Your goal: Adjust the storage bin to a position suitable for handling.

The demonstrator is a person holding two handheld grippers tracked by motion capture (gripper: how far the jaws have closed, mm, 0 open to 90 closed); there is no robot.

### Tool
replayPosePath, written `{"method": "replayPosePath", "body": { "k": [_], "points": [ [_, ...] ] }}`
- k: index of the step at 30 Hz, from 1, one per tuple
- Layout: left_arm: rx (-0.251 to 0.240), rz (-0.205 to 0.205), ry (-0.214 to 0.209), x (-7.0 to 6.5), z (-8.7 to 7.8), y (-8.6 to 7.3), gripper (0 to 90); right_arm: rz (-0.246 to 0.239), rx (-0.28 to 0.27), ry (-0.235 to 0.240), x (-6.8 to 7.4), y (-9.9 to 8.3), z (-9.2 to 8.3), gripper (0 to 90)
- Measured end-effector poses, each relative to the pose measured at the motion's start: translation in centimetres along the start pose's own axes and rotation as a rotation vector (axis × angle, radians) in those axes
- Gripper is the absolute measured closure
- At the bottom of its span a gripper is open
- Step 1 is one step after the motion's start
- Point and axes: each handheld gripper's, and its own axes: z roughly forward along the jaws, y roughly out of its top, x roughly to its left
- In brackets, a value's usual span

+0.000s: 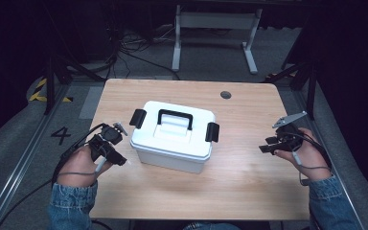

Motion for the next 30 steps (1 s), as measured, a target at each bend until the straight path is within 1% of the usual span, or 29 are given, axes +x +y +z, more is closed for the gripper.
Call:
{"method": "replayPosePath", "body": {
  "k": [1, 3, 5, 6, 8, 10, 12, 14, 16, 18, 21, 23, 24, 26, 27, 28, 29, 30],
  "points": [
    [-0.006, -0.018, -0.005, 0.1, -0.1, -0.1, 40.3, 0.002, -0.005, -0.004, -0.1, -0.1, -0.1, 52.2],
    [-0.012, -0.038, -0.01, 0.2, -0.5, -0.2, 39.8, 0.006, -0.03, 0.0, -0.4, -0.3, 0.0, 51.3],
    [-0.023, -0.033, -0.019, 0.2, -0.6, -0.1, 38.6, 0.013, -0.032, 0.009, -0.5, -0.5, 0.1, 51.3],
    [-0.032, -0.02, -0.017, 0.2, -0.7, -0.1, 37.5, 0.014, -0.028, 0.013, -0.5, -0.6, 0.1, 51.3],
    [-0.029, -0.007, -0.018, 0.1, -0.7, 0.1, 36.0, 0.011, -0.021, 0.015, -0.4, -0.6, 0.2, 51.3],
    [-0.018, 0.002, -0.019, 0.1, -0.5, 0.2, 35.6, 0.01, -0.025, 0.026, -0.2, -0.6, 0.3, 51.4],
    [-0.017, 0.004, -0.014, 0.2, -0.4, 0.2, 35.4, 0.011, -0.025, 0.031, 0.0, -0.5, 0.5, 51.4],
    [-0.01, -0.008, -0.018, 0.3, -0.3, 0.1, 35.3, 0.014, -0.009, 0.038, 0.2, -0.4, 0.7, 51.4],
    [-0.014, -0.005, -0.006, 0.4, -0.4, 0.0, 35.1, 0.01, -0.006, 0.05, 0.4, -0.1, 1.0, 51.4],
    [-0.016, -0.005, -0.01, 0.5, -0.6, 0.0, 35.2, 0.001, -0.008, 0.065, 0.6, 0.4, 1.2, 51.4],
    [-0.035, -0.005, -0.002, 0.5, -1.2, -0.4, 35.3, -0.011, -0.015, 0.081, 0.9, 1.2, 1.4, 51.4],
    [-0.035, -0.013, -0.004, 0.5, -1.3, -0.5, 35.7, -0.014, -0.019, 0.099, 1.0, 1.7, 1.4, 51.4],
    [-0.03, -0.01, 0.001, 0.6, -1.4, -0.6, 36.0, -0.018, -0.018, 0.103, 1.0, 1.9, 1.5, 51.4],
    [-0.044, -0.012, 0.011, 0.9, -1.5, -0.7, 37.1, -0.031, 0.002, 0.1, 1.2, 2.7, 1.6, 51.7],
    [-0.045, -0.018, 0.006, 1.0, -1.6, -0.7, 37.9, -0.038, 0.009, 0.093, 1.2, 3.1, 1.5, 51.9],
    [-0.049, -0.029, 0.004, 1.1, -1.6, -0.8, 38.5, -0.045, 0.007, 0.089, 1.3, 3.5, 1.3, 52.2],
    [-0.054, -0.027, 0.007, 1.2, -1.7, -0.8, 39.1, -0.045, 0.005, 0.09, 1.4, 3.8, 1.2, 52.4],
    [-0.069, -0.047, -0.006, 1.2, -1.7, -0.8, 40.2, -0.047, -0.001, 0.094, 1.6, 4.2, 1.0, 52.8]
  ]
}}
